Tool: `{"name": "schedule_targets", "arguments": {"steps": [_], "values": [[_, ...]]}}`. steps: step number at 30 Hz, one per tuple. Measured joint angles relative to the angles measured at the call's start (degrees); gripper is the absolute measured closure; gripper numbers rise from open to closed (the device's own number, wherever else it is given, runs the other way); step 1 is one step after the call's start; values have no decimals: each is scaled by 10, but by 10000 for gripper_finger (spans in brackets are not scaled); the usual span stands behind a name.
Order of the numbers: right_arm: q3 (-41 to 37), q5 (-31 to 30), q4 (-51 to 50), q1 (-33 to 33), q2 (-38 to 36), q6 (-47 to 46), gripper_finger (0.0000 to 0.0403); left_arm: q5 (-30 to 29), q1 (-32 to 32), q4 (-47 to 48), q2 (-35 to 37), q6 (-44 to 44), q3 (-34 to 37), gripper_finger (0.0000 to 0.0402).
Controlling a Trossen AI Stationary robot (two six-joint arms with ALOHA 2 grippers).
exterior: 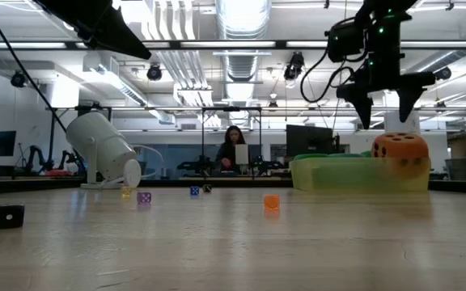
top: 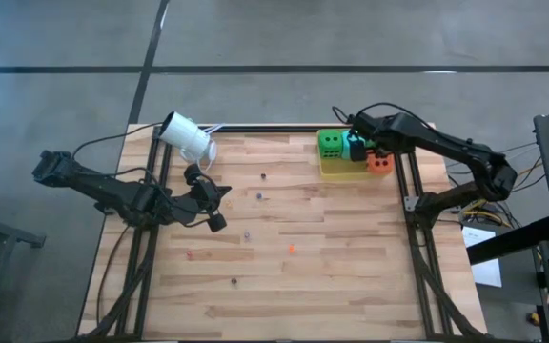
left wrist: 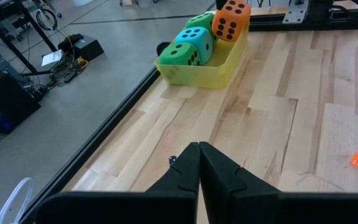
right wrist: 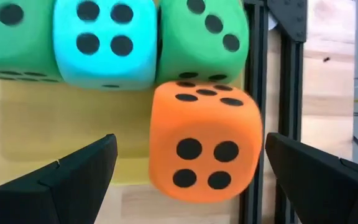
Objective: Pick & Place Dice
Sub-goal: Put the large orange dice into the yellow transparent bin, then put the small yellow dice into the yellow bin
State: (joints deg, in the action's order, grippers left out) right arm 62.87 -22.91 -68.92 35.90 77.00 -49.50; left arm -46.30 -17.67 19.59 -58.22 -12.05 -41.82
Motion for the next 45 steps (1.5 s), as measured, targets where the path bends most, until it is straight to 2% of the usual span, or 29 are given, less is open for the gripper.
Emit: {"name": "schedule_targets", "arguments": {"steps": [4,15,20,26,33,45], "values": [[-24,41,33,0,19,17,3,0,0,0,0,0,0,390],[-59,44,57,15,90,25,3,0,0,0,0,0,0,390],[-46,36,50,15,82,28,3,0,0,0,0,0,0,390],[-17,33,48,-2,34,26,3,0,0,0,0,0,0,390],[-11,-8,74,-72,-28,30,3,0,0,0,0,0,0,390],[-11,-93,119,-267,-79,111,3,0,0,0,0,0,0,390]]}}
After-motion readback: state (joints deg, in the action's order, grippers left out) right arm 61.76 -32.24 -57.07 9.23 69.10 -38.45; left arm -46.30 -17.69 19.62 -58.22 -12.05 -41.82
